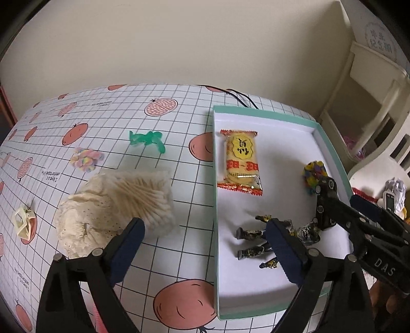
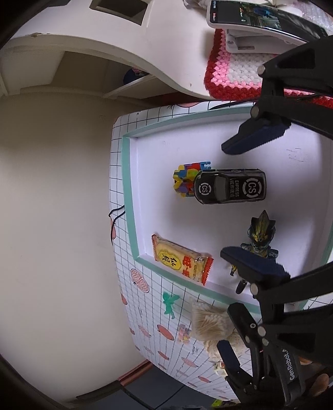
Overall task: Organize objects
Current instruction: 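Withdraw both tools from the tray toward the cream clip and pink roller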
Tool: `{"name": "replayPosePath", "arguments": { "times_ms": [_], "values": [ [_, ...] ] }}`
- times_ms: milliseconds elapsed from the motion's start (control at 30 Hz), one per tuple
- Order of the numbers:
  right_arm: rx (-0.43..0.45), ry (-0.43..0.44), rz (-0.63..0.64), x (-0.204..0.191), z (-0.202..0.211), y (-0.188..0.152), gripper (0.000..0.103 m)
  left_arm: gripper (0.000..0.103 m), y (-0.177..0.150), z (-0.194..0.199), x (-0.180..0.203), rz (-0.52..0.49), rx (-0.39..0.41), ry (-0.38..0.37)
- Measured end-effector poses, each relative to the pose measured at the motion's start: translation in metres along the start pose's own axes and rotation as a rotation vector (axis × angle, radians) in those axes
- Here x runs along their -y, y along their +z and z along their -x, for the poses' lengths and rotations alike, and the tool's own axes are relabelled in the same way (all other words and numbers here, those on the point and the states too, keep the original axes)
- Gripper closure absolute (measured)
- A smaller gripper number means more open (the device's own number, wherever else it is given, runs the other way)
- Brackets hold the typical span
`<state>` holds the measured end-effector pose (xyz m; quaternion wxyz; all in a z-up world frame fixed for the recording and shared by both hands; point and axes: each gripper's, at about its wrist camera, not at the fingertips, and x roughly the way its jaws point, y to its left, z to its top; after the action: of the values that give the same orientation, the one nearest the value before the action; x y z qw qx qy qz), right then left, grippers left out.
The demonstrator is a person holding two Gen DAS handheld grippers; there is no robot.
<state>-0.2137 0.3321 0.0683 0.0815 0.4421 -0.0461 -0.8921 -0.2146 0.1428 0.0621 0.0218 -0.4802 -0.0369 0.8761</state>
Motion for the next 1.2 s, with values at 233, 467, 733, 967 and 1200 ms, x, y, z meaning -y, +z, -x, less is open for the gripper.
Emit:
{"name": "replayPosePath", "arguments": {
  "times_ms": [233, 467, 733, 967, 1200],
  "values": [
    [0.006, 0.003, 0.002, 0.0, 0.001, 0.001, 0.01, 0.0, 0.001, 0.001, -0.002, 0.002, 0.018, 0.023],
    [0.015, 0.007, 0.002, -0.002, 0.002, 0.002, 0.0, 0.0, 0.001, 0.001, -0.006, 0.012, 0.024, 0.018],
    [0.02, 0.007, -0.005, 0.0, 0.002, 0.001, 0.0, 0.0, 0.001, 0.002, -0.008, 0.02, 0.035, 0.024],
    [0.015, 0.005, -0.01, 0.001, 0.002, 0.001, 0.0, 0.0, 0.001, 0.002, -0.008, 0.021, 0.035, 0.021],
    [0.044, 0.0, 0.012, -0.009, 0.019, 0.008, 0.0, 0.0, 0.006, 0.014, -0.013, 0.014, 0.033, -0.005]
  ]
}}
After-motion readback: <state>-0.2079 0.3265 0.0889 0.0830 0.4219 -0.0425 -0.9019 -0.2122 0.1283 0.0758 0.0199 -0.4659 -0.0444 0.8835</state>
